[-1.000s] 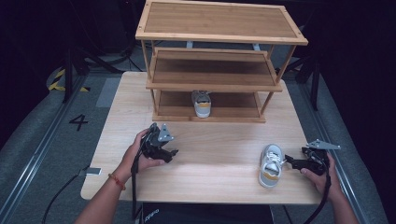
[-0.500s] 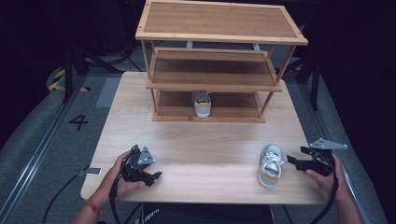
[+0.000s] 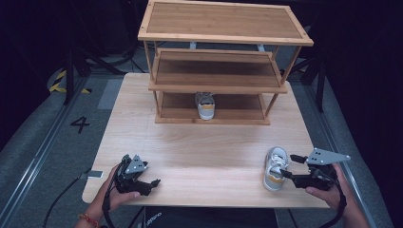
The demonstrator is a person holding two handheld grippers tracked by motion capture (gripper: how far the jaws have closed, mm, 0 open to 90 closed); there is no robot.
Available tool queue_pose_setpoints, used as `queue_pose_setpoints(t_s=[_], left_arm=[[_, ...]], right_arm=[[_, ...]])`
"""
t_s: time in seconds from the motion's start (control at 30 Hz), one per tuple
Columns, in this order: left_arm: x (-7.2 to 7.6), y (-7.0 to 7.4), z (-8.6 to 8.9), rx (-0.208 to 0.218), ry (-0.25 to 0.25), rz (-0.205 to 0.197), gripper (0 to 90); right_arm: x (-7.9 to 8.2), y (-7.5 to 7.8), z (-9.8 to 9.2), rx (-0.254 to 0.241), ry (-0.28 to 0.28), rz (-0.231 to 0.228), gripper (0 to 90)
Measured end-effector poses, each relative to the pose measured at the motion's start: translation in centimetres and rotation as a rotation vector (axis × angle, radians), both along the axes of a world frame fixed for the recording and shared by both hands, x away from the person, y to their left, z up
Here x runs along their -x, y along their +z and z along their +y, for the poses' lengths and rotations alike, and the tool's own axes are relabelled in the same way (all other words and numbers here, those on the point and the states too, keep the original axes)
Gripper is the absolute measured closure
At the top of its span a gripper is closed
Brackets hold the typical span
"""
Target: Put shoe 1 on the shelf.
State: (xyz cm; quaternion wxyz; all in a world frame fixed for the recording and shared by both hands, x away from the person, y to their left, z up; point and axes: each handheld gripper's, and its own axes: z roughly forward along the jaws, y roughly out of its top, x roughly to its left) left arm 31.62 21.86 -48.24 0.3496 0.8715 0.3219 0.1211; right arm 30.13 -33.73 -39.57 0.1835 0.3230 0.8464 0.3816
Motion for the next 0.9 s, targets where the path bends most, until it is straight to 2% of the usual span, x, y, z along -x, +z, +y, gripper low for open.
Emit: queue_pose_setpoints(t_s=[0.1, 0.17, 0.23, 0.27, 0.37, 0.5, 0.6, 0.63, 0.67, 0.8, 0.9], left_arm=[[0.0, 0.0, 0.0, -0.001, 0.001, -0.002, 17.1], [0.0, 0.0, 0.0, -0.001, 0.002, -0.001, 16.9], [0.0, 0.0, 0.0, -0.002, 0.002, -0.001, 16.8], [-0.1, 0.0, 0.0, -0.009, 0.000, -0.006, 16.6], [-0.1, 0.0, 0.0, -0.009, -0.001, -0.003, 16.1], [-0.1, 0.0, -0.1, -0.004, 0.003, 0.004, 15.8], [-0.1, 0.0, -0.1, -0.004, 0.002, 0.004, 15.8], [-0.1, 0.0, -0.1, -0.004, 0.002, 0.004, 15.7], [-0.1, 0.0, -0.1, -0.004, -0.001, 0.004, 15.6], [-0.1, 0.0, -0.1, -0.001, -0.004, 0.002, 15.6], [-0.2, 0.0, -0.1, -0.011, -0.014, -0.003, 15.6]], right_arm=[[0.4, 0.0, 0.9, 0.017, 0.067, 0.028, 35.9], [0.3, -0.3, 1.4, 0.007, 0.087, 0.067, 38.5], [0.1, -0.7, 1.9, 0.042, 0.113, 0.097, 40.9], [0.0, -1.1, 2.2, 0.067, 0.116, 0.112, 41.8], [-0.3, -1.9, 2.9, 0.102, 0.132, 0.165, 45.4], [-1.0, -3.2, 3.6, 0.152, 0.120, 0.230, 50.4], [-1.4, -4.0, 4.0, 0.160, 0.129, 0.269, 54.5], [-1.4, -4.0, 4.0, 0.160, 0.129, 0.269, 54.5], [-1.9, -4.5, 4.3, 0.138, 0.142, 0.295, 64.0], [-2.1, -4.7, 4.5, 0.149, 0.170, 0.285, 65.7], [-2.7, -4.7, 5.4, 0.158, 0.212, 0.253, 67.4]])
